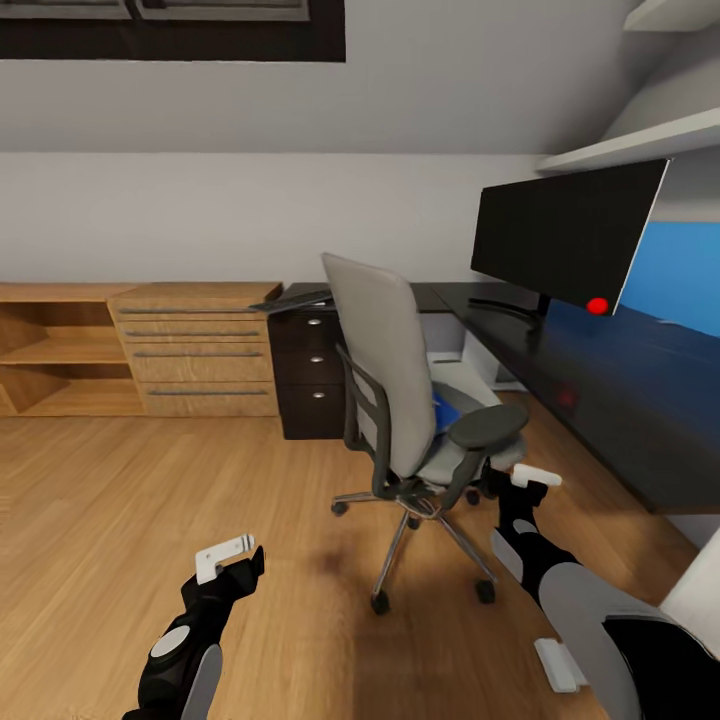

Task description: In the bedroom, organize the workspace by keeping the computer under the desk, ensuring the monitor is on the desk, placing the keyboard on the desk next to the monitor, placing the mouse on the desk next to the keyboard, moving the folder from the swivel chair onto the desk next to the mouse, stacking the notebook on top of the folder with the pen on top of the notebook, and positioning the swivel chair next to the desk.

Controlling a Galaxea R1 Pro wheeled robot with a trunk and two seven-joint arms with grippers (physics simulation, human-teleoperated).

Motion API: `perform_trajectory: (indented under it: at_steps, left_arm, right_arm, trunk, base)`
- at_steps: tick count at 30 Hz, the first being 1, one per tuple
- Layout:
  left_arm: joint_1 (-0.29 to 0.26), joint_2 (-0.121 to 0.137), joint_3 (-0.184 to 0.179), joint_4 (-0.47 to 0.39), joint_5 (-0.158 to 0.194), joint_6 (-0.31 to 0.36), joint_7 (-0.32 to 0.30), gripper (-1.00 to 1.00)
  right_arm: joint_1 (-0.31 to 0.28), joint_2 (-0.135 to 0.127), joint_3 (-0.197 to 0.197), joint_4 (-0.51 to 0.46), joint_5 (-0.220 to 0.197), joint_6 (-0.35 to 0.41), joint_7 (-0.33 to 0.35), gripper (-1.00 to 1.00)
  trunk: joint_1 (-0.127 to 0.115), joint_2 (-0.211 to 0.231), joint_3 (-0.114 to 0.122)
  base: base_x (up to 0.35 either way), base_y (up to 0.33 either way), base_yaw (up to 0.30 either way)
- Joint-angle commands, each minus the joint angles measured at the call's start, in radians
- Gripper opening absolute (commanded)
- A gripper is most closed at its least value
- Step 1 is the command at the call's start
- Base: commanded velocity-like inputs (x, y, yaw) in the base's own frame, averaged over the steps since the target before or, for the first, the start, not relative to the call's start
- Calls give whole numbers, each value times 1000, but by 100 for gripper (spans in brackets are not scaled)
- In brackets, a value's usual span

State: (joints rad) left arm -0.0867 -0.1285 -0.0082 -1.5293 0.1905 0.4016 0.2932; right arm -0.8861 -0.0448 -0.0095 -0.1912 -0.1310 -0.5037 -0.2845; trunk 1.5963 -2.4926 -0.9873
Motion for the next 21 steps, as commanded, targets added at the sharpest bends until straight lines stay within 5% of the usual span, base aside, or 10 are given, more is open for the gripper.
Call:
perform_trajectory:
  at_steps: [1, 21]
  left_arm:
    - [-1, 0, -1, -1, 10, 3, 7, 100]
    - [-1, 1, -1, 1, 10, 4, 8, 100]
  right_arm:
    - [-1, 1, 11, 1, -2, -2, 7, 100]
    - [1, 27, 11, 0, -2, -2, 9, 100]
  trunk:
    - [0, 0, 0]
    - [0, 0, 18]
  base:
    - [1, 0, 211]
    - [-91, 87, 221]
